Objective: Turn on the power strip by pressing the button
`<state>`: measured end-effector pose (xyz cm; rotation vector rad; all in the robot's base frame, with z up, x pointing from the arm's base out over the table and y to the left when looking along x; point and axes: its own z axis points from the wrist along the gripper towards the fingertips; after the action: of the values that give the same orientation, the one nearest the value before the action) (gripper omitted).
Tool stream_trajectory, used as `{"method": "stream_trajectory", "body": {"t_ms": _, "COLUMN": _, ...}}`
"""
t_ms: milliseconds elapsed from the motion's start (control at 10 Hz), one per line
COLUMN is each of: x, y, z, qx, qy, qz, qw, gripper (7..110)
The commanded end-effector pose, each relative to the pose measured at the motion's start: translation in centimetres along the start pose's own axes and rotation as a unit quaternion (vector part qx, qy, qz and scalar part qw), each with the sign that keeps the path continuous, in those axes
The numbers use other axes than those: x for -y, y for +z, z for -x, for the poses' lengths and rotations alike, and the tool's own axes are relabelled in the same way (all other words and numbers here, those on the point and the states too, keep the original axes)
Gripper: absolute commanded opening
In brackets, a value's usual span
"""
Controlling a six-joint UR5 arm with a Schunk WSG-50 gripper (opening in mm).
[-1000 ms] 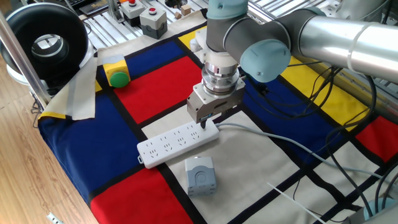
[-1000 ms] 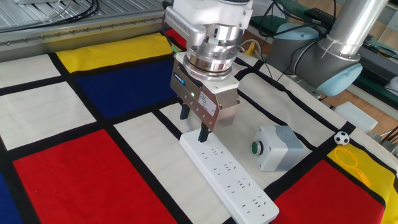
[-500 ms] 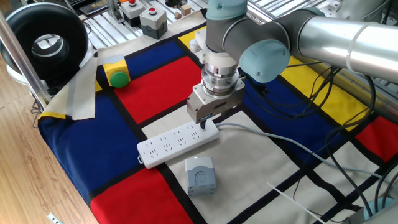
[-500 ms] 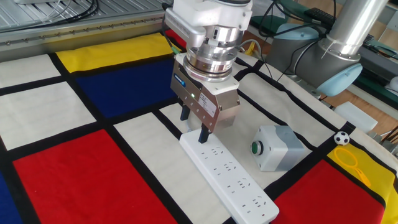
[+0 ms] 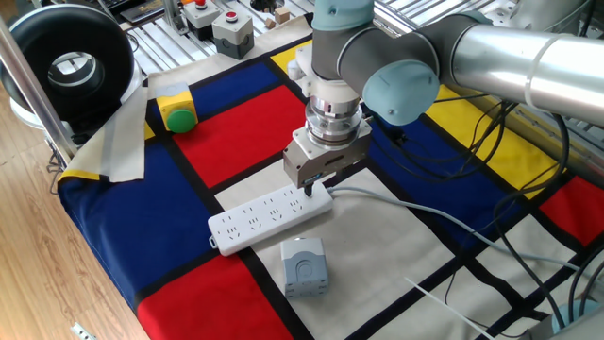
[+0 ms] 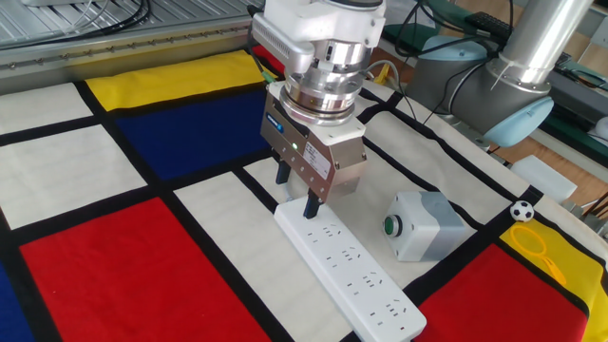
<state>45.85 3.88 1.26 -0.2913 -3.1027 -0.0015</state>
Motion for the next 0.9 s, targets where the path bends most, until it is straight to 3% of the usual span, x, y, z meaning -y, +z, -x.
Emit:
{"method": "stream_trajectory", "body": {"t_ms": 0, "x": -0.16, "y": -0.08, "z": 0.04, "qx": -0.001, "qy": 0.004, "qz": 0.005, "qw": 1.0000, "gripper": 66}}
{"method": "stream_trajectory", "body": {"t_ms": 800, "x": -0.18, "y": 0.13, "z": -0.07, "qx": -0.003, "qy": 0.003, "qz": 0.007, "qw": 1.0000, "gripper": 66}}
